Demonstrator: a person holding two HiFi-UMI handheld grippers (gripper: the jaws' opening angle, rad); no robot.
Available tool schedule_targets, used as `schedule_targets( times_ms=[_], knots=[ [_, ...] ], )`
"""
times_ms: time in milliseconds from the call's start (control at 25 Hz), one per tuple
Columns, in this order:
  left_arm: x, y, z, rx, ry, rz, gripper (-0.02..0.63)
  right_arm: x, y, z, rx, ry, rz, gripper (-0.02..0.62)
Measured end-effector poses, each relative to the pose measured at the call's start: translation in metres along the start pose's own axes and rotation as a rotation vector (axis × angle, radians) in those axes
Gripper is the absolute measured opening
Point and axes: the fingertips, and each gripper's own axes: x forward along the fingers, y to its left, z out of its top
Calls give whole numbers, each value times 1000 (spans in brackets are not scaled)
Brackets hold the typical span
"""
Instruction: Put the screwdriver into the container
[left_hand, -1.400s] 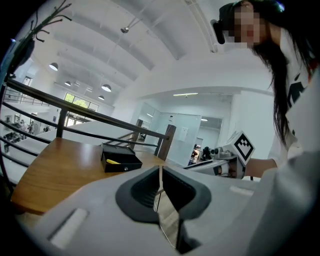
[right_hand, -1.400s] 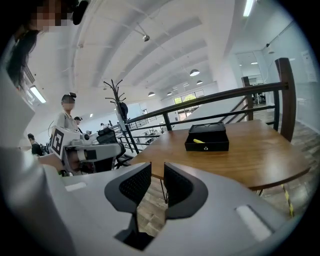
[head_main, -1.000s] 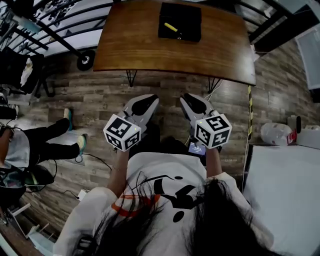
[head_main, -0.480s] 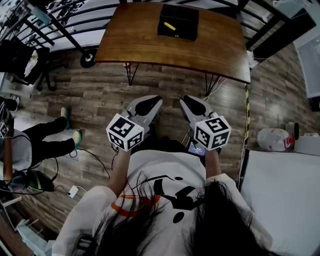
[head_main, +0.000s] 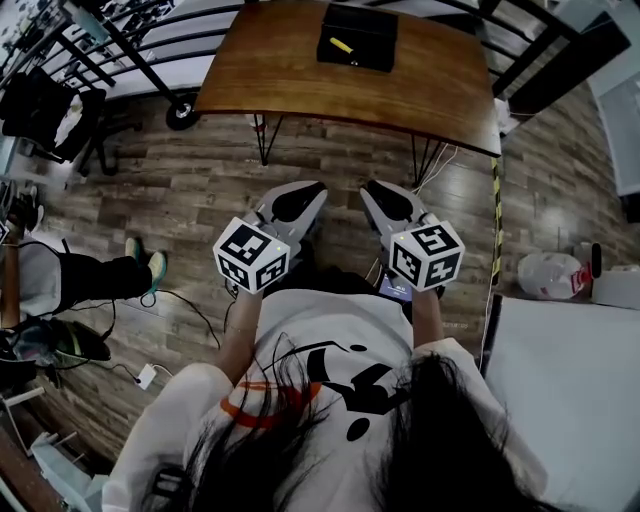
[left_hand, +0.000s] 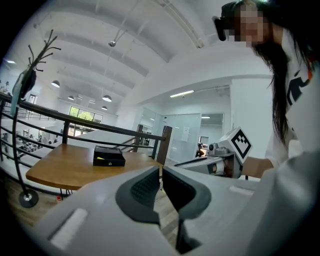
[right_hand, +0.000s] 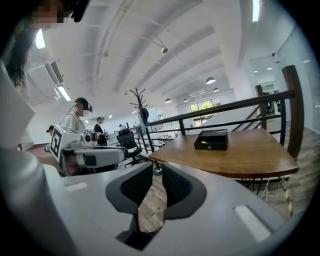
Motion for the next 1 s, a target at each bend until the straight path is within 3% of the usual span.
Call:
schedule_targets(
  times_ms=[1000],
  knots=[
    [38, -18, 3, 32, 46, -65, 1, -21, -27, 6, 20, -30, -32, 69]
  ],
)
